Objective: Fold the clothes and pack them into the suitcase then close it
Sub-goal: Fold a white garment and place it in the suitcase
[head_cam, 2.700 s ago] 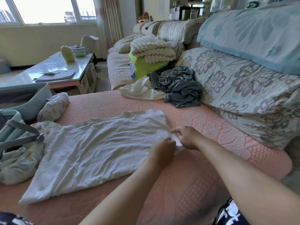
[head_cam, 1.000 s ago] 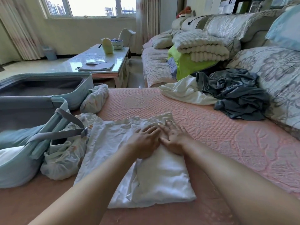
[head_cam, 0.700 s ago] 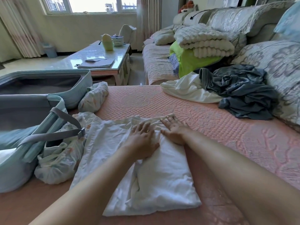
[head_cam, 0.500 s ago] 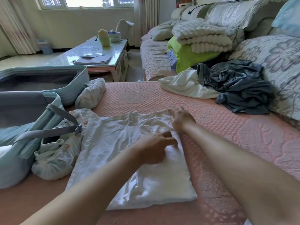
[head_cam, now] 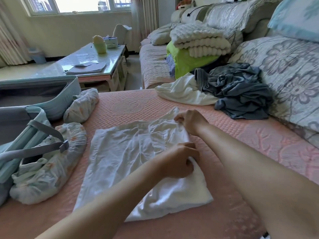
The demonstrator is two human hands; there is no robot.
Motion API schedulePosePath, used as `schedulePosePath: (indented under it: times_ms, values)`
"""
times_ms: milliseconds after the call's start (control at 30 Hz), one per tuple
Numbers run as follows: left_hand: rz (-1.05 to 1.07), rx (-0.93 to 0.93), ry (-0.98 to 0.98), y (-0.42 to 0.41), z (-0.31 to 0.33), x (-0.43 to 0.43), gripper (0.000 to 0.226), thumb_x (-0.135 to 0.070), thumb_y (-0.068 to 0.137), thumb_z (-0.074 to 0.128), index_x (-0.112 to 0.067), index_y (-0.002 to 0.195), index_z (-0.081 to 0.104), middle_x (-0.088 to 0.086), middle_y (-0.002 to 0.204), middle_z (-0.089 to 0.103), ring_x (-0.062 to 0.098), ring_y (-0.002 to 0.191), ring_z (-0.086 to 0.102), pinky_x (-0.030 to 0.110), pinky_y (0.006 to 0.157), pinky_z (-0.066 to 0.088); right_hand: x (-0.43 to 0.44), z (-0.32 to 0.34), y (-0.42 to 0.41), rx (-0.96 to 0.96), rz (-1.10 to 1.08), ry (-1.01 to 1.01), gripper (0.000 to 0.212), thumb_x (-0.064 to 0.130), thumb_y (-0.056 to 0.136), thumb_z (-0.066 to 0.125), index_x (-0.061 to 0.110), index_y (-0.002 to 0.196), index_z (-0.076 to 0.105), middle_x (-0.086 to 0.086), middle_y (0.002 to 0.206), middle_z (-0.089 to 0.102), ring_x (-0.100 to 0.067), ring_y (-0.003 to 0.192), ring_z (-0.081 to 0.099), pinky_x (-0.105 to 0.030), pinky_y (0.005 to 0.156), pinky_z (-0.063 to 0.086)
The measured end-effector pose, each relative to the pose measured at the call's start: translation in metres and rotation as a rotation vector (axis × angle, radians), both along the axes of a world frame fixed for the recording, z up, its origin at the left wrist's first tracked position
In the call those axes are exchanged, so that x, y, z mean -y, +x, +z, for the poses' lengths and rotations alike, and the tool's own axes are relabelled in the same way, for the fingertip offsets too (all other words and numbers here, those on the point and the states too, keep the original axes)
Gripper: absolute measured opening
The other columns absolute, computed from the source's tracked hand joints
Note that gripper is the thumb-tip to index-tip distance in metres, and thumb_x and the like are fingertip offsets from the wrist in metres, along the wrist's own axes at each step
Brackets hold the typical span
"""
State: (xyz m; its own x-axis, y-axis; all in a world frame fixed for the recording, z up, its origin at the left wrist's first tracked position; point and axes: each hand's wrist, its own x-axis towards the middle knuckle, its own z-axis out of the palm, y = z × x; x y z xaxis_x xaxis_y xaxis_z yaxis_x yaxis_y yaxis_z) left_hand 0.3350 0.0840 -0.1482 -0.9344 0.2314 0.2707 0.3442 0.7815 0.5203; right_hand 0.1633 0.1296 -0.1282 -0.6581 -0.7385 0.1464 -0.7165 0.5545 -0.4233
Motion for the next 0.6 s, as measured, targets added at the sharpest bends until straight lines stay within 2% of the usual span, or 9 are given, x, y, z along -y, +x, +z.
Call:
schedulePosePath:
  times_ms: [33, 100, 167, 233, 333, 400, 467, 533, 600]
  values:
    - [-0.003, -0.003, 0.020, -0.008, -0.001, -0.010, 0.028, 0.006, 0.066, 0.044, -0.014, 0.075, 0.062, 0.002, 0.088, 0.056, 0.017, 0.074, 0.054, 0.025, 0.064, 0.046, -0.011, 0.000, -0.009, -0.015, -0.036, 0.018, 0.026, 0.014, 0.100, 0.054, 0.020, 0.115, 0.074, 0.002, 0.118, 0.072, -0.015, 0.107, 0.065, -0.022, 0.096, 0.047]
    - [-0.013, 0.010, 0.011, -0.022, -0.004, -0.029, 0.029, 0.008, 0.068, 0.048, -0.013, 0.080, 0.065, 0.003, 0.094, 0.058, 0.010, 0.076, 0.051, 0.009, 0.065, 0.038, -0.032, -0.003, -0.022, -0.053, -0.102, 0.090, 0.028, 0.013, 0.100, 0.054, 0.023, 0.118, 0.073, 0.003, 0.120, 0.071, -0.016, 0.109, 0.065, -0.023, 0.096, 0.048]
    - [-0.032, -0.003, -0.038, -0.030, -0.010, -0.038, 0.035, 0.008, 0.073, 0.055, -0.012, 0.097, 0.071, 0.004, 0.109, 0.059, 0.008, 0.080, 0.053, 0.000, 0.069, 0.031, -0.047, -0.005, -0.028, -0.078, -0.132, 0.180, 0.031, 0.016, 0.099, 0.055, 0.029, 0.122, 0.070, 0.005, 0.124, 0.070, -0.017, 0.111, 0.064, -0.029, 0.098, 0.050]
    - [-0.003, -0.014, -0.070, -0.029, -0.016, -0.034, 0.037, 0.000, 0.079, 0.064, -0.017, 0.111, 0.067, 0.000, 0.123, 0.054, 0.011, 0.085, 0.059, 0.008, 0.073, 0.041, -0.056, -0.004, -0.024, -0.072, -0.116, 0.294, 0.033, 0.027, 0.100, 0.055, 0.033, 0.131, 0.064, 0.004, 0.136, 0.062, -0.020, 0.118, 0.060, -0.033, 0.101, 0.048]
    - [0.174, -0.116, -0.238, -0.018, -0.019, -0.018, 0.032, -0.024, 0.084, 0.065, -0.025, 0.116, 0.061, -0.005, 0.127, 0.052, 0.018, 0.106, 0.056, 0.035, 0.085, 0.050, -0.058, -0.003, -0.004, -0.078, -0.104, 0.402, 0.046, 0.045, 0.102, 0.045, 0.033, 0.146, 0.047, -0.003, 0.155, 0.034, -0.027, 0.138, 0.040, -0.043, 0.113, 0.035]
    - [0.274, 0.007, -0.394, -0.003, -0.021, -0.007, 0.047, -0.042, 0.091, 0.056, -0.027, 0.135, 0.050, -0.004, 0.145, 0.042, 0.021, 0.131, 0.042, 0.040, 0.106, 0.039, -0.055, -0.005, 0.015, -0.126, -0.067, 0.387, 0.052, 0.049, 0.102, 0.040, 0.034, 0.152, 0.037, -0.006, 0.162, 0.021, -0.029, 0.148, 0.024, -0.046, 0.119, 0.021]
    - [0.293, 0.206, -0.505, 0.018, -0.029, 0.000, 0.071, -0.061, 0.095, 0.037, -0.027, 0.155, 0.024, -0.003, 0.164, 0.015, 0.017, 0.151, 0.011, 0.037, 0.121, 0.015, -0.052, -0.011, 0.035, -0.141, -0.001, 0.374, 0.056, 0.052, 0.102, 0.036, 0.036, 0.155, 0.029, -0.006, 0.167, 0.009, -0.025, 0.154, 0.006, -0.046, 0.122, 0.003]
    - [0.292, 0.281, -0.539, 0.037, -0.035, 0.004, 0.085, -0.072, 0.090, 0.020, -0.025, 0.159, 0.004, -0.001, 0.166, -0.006, 0.013, 0.152, -0.010, 0.036, 0.124, -0.001, -0.049, -0.019, 0.054, -0.071, 0.040, 0.392, 0.059, 0.056, 0.102, 0.031, 0.037, 0.157, 0.021, -0.002, 0.168, 0.001, -0.020, 0.155, -0.002, -0.042, 0.120, -0.010]
    - [0.276, 0.322, -0.529, 0.050, -0.033, 0.007, 0.085, -0.069, 0.094, 0.024, -0.022, 0.159, -0.003, 0.001, 0.165, -0.011, 0.013, 0.151, -0.014, 0.034, 0.124, -0.004, -0.047, -0.029, 0.068, 0.013, 0.029, 0.444, 0.065, 0.062, 0.101, 0.026, 0.038, 0.159, 0.011, -0.002, 0.168, -0.005, -0.019, 0.155, -0.006, -0.041, 0.121, -0.012]
